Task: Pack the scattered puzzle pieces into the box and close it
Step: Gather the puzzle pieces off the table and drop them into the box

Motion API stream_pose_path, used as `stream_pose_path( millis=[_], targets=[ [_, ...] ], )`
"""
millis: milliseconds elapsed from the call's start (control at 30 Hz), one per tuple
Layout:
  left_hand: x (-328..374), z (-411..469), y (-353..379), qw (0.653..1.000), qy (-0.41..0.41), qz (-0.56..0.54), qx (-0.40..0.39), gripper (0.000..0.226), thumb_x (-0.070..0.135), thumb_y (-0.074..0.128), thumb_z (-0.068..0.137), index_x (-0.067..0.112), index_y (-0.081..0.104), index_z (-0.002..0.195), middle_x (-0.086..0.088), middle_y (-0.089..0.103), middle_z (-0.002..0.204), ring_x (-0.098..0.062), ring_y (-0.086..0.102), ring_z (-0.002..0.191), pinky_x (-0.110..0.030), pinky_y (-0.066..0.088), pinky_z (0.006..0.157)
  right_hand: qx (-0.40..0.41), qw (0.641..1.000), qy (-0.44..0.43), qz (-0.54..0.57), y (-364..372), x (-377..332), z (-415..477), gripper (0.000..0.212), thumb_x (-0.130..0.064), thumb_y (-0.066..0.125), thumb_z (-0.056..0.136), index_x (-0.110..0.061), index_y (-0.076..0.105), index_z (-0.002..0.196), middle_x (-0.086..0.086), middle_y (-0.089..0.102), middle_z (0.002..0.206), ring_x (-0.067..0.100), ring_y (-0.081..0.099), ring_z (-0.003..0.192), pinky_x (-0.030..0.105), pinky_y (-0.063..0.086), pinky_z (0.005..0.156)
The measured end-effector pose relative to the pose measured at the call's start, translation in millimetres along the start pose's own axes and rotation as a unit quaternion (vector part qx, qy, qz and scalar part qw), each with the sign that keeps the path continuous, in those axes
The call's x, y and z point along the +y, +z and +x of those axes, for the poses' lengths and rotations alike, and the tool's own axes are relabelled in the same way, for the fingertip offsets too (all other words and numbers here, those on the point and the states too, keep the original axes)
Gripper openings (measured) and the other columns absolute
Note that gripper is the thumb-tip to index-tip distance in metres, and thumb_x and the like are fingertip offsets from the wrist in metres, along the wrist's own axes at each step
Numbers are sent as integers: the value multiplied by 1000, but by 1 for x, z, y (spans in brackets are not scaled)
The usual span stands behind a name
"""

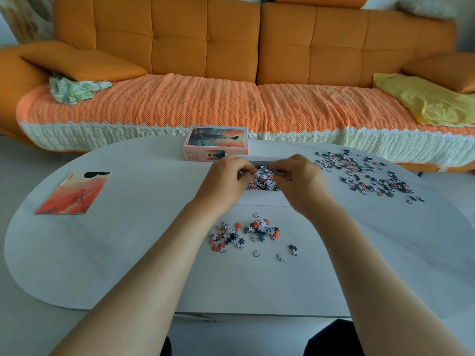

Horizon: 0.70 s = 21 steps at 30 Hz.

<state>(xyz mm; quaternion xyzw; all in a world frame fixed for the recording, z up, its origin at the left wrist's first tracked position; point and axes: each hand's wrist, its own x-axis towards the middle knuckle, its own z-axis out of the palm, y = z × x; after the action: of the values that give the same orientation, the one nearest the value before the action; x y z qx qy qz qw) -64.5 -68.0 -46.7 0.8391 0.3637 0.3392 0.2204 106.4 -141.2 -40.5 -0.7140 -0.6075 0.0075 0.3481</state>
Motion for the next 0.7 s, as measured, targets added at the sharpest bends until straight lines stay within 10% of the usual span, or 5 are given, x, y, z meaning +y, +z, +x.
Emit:
stream_pose_path(
  millis=[167, 367, 500, 700],
  targets=[
    [-4, 3, 16, 990, 20, 131, -54, 27, 45, 61, 91, 31, 71, 111, 3, 65, 103, -22, 54, 102, -37, 40, 86, -64, 998, -9, 11, 8, 5, 0, 51, -7, 64, 86, -28, 59, 132, -4, 60, 110, 3, 54, 78, -6, 30, 67],
    [-5, -4, 8, 990, 53, 126, -32, 16, 33, 59, 94, 25, 71, 101, 4, 61, 103, -20, 52, 102, -40, 41, 91, -28, 996, -88, 16, -3, -1, -10, 27, -3, 67, 83, -21, 76, 101, -6, 65, 91, 10, 58, 72, 11, 39, 70],
    [-2, -24, -11, 991, 67, 105, -56, 5, 25, 64, 90, 23, 65, 95, 10, 51, 94, -8, 51, 84, -30, 44, 73, -167, 981, -95, 4, -8, -14, -28, 23, -13, 66, 87, -26, 74, 104, -17, 64, 92, -3, 58, 71, 5, 41, 72],
    [-8, -59, -31, 944, -43, 169, -281, 63, 60, 68, 74, 41, 49, 132, 15, 39, 122, -4, 37, 116, -33, 43, 95, -316, 945, -37, -81, 2, -18, -45, 50, -22, 56, 90, -26, 51, 139, -8, 45, 135, 13, 45, 123, 29, 39, 105]
  ],
)
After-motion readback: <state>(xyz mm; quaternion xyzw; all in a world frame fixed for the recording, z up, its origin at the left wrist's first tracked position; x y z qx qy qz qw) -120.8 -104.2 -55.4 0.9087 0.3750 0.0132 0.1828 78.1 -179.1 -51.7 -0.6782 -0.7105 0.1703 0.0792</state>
